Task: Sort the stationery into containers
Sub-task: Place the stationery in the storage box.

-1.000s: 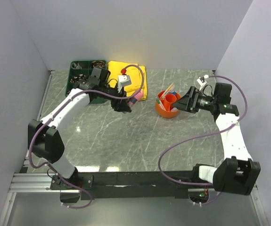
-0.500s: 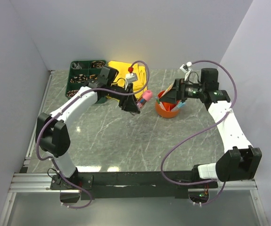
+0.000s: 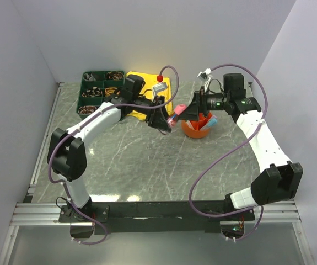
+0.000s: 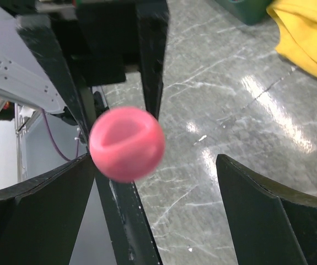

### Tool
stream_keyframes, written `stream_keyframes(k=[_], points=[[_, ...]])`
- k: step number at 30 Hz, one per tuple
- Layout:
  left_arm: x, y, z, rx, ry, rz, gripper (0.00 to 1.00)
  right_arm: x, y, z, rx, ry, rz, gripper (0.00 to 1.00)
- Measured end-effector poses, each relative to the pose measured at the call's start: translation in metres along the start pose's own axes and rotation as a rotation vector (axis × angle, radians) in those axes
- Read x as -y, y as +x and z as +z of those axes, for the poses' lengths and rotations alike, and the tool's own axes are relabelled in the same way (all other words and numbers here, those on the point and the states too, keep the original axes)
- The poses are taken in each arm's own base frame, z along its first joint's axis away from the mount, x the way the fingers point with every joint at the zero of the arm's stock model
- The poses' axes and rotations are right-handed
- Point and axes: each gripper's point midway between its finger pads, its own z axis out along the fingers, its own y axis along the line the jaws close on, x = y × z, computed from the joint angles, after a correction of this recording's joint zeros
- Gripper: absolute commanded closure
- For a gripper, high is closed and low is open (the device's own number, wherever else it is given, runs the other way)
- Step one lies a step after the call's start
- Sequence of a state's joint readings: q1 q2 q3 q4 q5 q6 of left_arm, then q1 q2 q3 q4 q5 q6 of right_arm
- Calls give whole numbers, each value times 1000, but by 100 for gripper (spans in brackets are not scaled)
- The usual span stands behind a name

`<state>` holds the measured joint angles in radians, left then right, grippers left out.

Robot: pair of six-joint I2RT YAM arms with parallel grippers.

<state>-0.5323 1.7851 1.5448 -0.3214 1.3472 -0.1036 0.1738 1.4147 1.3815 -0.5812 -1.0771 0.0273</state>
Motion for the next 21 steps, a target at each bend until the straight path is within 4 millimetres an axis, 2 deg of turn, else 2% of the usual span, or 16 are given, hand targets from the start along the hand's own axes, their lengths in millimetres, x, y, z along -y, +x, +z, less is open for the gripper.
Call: stream_keyframes(k=[5, 8, 9, 12, 15, 16, 17, 18, 21], points=[[5, -1, 7, -5, 38, -8, 99, -9, -7, 6, 1, -43, -25, 5], [6, -2, 10, -4, 49, -7, 99, -10, -6, 11, -7, -62, -11, 14], [7, -2, 10, -4, 50, -8, 99, -10, -6, 12, -9, -66, -5, 21], [6, -3, 10, -2, 47, -7, 99, -14, -6, 14, -12, -95, 16, 36], [4, -4, 10, -1, 41, -10, 99, -20, -7, 15, -12, -128, 25, 63], [3, -4, 10, 0, 44, -4, 98, -21, -7, 15, -12, -135, 32, 81], [4, -3, 10, -1, 51, -2, 94, -23, -7, 15, -12, -141, 39, 92], [4, -4, 11, -1, 50, -4, 74, -23, -7, 15, -11, -145, 41, 100], [2, -4, 11, -1, 38, -3, 51, -22, -8, 16, -10, -150, 40, 100]])
